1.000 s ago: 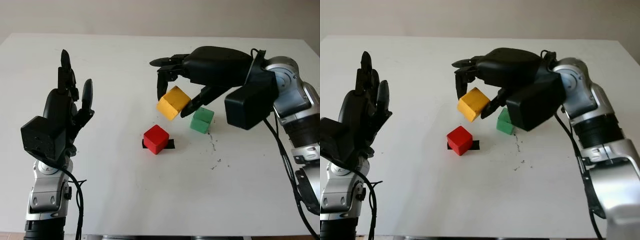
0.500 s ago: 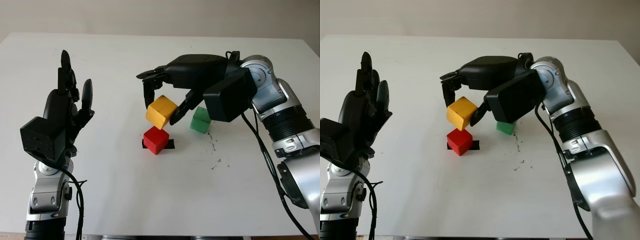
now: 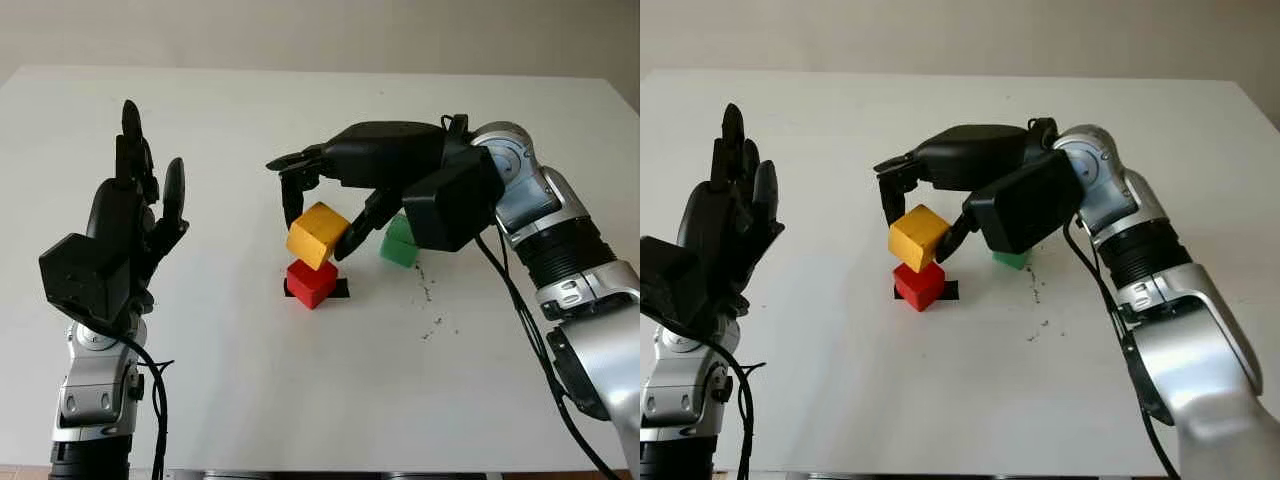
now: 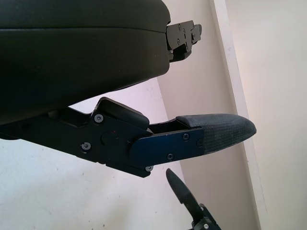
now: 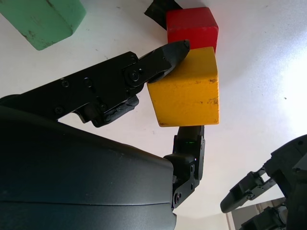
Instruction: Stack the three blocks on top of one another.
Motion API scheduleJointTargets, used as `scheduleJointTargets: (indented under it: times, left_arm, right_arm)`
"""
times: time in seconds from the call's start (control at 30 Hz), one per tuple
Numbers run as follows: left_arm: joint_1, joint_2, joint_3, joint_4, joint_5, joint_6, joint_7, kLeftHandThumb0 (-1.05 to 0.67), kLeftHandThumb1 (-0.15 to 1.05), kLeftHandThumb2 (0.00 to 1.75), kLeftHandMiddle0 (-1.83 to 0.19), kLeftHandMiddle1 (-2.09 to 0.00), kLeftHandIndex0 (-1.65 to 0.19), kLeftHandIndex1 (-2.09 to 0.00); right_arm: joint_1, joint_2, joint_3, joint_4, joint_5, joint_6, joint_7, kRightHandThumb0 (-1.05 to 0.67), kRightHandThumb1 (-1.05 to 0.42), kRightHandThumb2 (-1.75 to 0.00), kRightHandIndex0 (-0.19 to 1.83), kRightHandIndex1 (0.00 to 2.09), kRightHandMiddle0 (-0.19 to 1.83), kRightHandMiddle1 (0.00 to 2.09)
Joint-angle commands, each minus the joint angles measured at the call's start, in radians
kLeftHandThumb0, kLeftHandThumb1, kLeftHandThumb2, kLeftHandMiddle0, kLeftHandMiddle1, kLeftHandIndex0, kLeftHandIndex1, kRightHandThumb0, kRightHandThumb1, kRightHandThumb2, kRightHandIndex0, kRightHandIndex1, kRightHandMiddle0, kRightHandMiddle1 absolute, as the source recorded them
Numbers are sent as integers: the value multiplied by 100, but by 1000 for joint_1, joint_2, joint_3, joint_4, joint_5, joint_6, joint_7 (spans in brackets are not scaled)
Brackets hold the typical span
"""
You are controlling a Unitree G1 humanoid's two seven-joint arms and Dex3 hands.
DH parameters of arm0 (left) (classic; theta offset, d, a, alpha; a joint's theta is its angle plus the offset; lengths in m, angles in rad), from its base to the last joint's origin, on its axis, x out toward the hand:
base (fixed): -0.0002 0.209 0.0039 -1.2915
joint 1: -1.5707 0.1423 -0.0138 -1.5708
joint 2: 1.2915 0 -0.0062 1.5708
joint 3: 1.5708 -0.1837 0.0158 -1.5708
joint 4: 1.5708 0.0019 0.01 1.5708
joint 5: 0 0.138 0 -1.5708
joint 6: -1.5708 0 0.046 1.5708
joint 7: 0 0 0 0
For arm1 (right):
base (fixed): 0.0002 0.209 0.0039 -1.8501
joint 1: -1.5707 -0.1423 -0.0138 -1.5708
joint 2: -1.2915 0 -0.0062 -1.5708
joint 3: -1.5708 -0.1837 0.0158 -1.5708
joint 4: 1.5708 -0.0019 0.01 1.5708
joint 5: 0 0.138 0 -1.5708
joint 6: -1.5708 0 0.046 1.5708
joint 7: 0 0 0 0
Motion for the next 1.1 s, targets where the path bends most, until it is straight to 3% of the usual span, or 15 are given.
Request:
scheduleJointTargets:
  times: [0.0, 0.77, 1.07]
  left_arm:
    - [11, 1, 3, -18, -5, -5, -4, -85, 105, 61, 19, 0, 19, -3]
    - [17, 0, 1, -25, 6, -2, 1, -85, 105, 62, 19, 0, 19, -3]
    - [20, -3, 2, -26, 7, -4, 4, -84, 105, 62, 19, 0, 19, -3]
  right_arm:
    - [3, 2, 1, -1, 8, 6, 8, -47, -95, -6, 13, 5, 38, 154]
    - [39, 27, 32, 8, -50, 0, -53, -42, -91, -5, 15, 6, 45, 135]
    - [51, 37, 28, -15, -61, 37, -69, -42, -91, -5, 15, 6, 44, 141]
